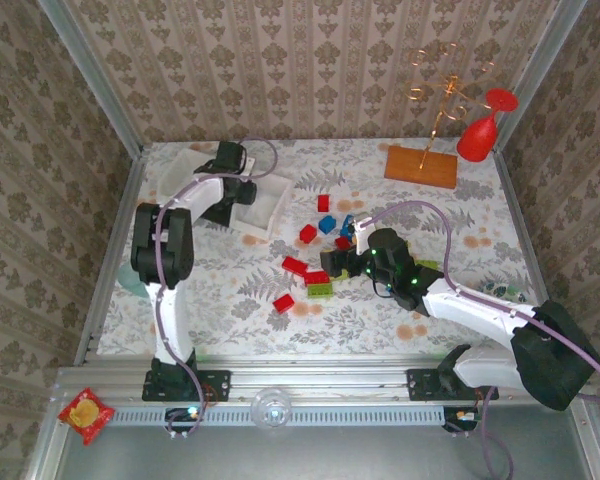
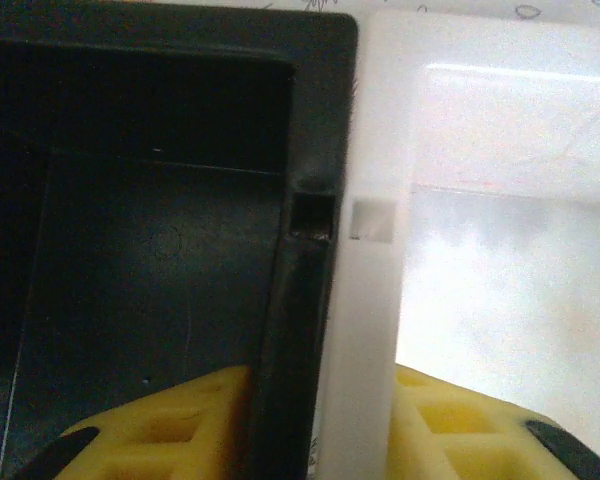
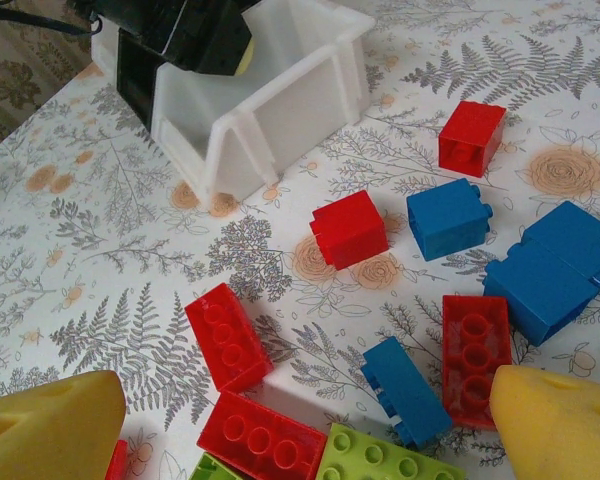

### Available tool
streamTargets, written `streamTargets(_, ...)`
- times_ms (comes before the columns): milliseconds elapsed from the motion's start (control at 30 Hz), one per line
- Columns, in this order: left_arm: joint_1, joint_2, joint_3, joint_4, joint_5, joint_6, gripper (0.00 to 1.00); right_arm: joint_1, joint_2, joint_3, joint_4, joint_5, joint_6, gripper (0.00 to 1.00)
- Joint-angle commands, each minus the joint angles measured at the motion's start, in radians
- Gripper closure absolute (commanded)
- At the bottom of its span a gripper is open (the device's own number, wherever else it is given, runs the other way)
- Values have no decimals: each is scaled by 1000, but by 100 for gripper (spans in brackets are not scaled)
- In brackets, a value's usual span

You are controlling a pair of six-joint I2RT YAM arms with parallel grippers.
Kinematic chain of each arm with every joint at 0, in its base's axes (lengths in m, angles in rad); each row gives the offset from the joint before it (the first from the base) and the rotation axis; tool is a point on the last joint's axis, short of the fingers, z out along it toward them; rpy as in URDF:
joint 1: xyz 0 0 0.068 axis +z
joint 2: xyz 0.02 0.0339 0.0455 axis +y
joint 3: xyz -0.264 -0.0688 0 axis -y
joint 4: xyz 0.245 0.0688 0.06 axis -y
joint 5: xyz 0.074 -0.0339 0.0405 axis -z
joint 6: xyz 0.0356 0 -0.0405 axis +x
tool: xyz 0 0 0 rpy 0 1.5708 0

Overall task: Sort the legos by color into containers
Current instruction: Rotate the container at the top-left of the table.

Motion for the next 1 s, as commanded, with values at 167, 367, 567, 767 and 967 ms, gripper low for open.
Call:
streamTargets(167,-96,38,55,-9,-157,-213,73,5,-21,-2,-21,28,15,4)
streamTargets(367,-152,141,209,-32,-183,-307,77,5,-35,-4,-30,48,10,4)
streamTargets(567,-163,248,393,-101,-219,-338,77,5,-56,-13,-47,111,2,4)
streamTargets(767,-167,260,424,-87,-226,-361,71,3,-61,-21,-53,185,3,4)
streamTargets(967,-146,231,376,-51,-248,-352,69,-6,-26,3,-84,231,4,4)
